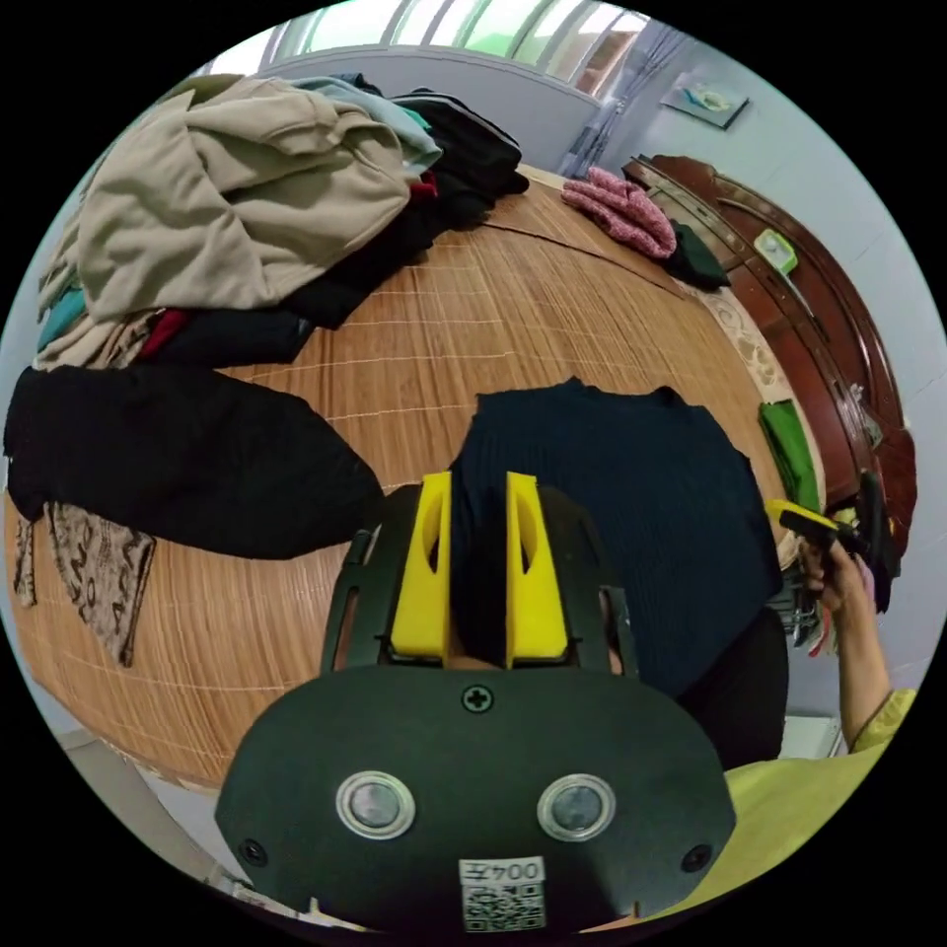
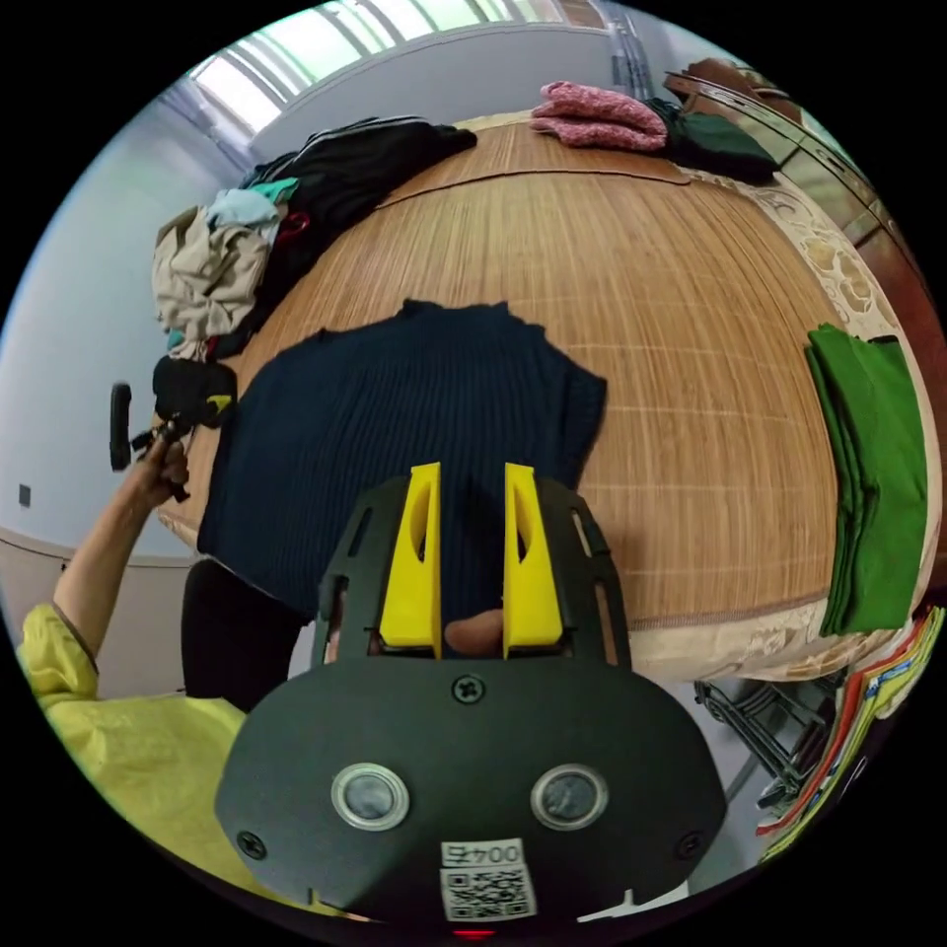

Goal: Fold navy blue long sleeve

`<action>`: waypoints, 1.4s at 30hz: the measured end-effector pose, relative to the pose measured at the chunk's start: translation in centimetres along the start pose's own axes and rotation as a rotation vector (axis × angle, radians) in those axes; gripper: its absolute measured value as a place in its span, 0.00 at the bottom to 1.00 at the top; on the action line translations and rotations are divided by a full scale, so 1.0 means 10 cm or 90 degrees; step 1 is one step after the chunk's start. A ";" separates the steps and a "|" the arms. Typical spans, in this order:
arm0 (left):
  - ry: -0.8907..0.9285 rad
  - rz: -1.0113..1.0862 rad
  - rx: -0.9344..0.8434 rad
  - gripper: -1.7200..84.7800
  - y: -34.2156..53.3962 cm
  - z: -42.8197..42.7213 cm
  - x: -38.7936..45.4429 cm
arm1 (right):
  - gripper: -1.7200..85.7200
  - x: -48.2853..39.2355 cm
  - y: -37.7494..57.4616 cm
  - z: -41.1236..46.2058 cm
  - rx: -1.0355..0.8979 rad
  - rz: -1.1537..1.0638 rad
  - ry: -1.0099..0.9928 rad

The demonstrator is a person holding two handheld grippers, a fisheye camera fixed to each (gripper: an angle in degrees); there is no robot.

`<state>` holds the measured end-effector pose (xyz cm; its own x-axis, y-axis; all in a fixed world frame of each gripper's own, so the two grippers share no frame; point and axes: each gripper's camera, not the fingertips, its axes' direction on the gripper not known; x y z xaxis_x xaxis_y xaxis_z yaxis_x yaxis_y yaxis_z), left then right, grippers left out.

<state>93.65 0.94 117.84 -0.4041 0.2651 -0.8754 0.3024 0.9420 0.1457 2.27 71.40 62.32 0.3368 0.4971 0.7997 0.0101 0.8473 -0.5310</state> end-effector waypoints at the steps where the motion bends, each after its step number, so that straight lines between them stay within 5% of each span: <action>1: -0.028 0.013 -0.014 0.05 -0.01 0.02 0.07 | 0.14 0.00 0.07 0.05 -0.018 -0.008 0.015; 4: -0.167 0.030 -0.095 0.03 0.01 0.16 0.30 | 0.14 0.03 0.19 0.23 -0.048 -0.040 0.086; 12: -0.023 -0.027 0.071 0.02 0.46 -0.73 0.87 | 0.13 0.56 0.40 -0.05 -0.016 0.015 0.016; 19: 0.011 0.030 -0.048 0.04 1.20 -0.54 1.66 | 0.13 1.49 1.12 -0.34 0.028 0.193 -0.133; 23: 0.026 0.010 -0.012 0.06 1.32 -0.72 1.98 | 0.15 1.80 1.39 -0.27 0.025 0.252 -0.203; 32: 0.045 0.267 0.043 0.11 1.41 -1.12 3.79 | 0.17 2.18 1.53 0.03 0.002 0.291 -0.280; 37: 0.074 0.406 0.033 0.13 1.51 -1.11 4.90 | 0.09 2.42 1.54 0.09 0.019 0.331 -0.320; 42: 0.009 0.602 0.034 0.16 1.77 -1.06 6.21 | 0.08 2.47 1.49 0.08 0.021 0.325 -0.333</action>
<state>64.74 36.28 71.00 0.0180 0.9164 -0.3998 0.5494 0.3250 0.7697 9.97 96.46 74.45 -0.2014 0.8489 0.4887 -0.0599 0.4874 -0.8711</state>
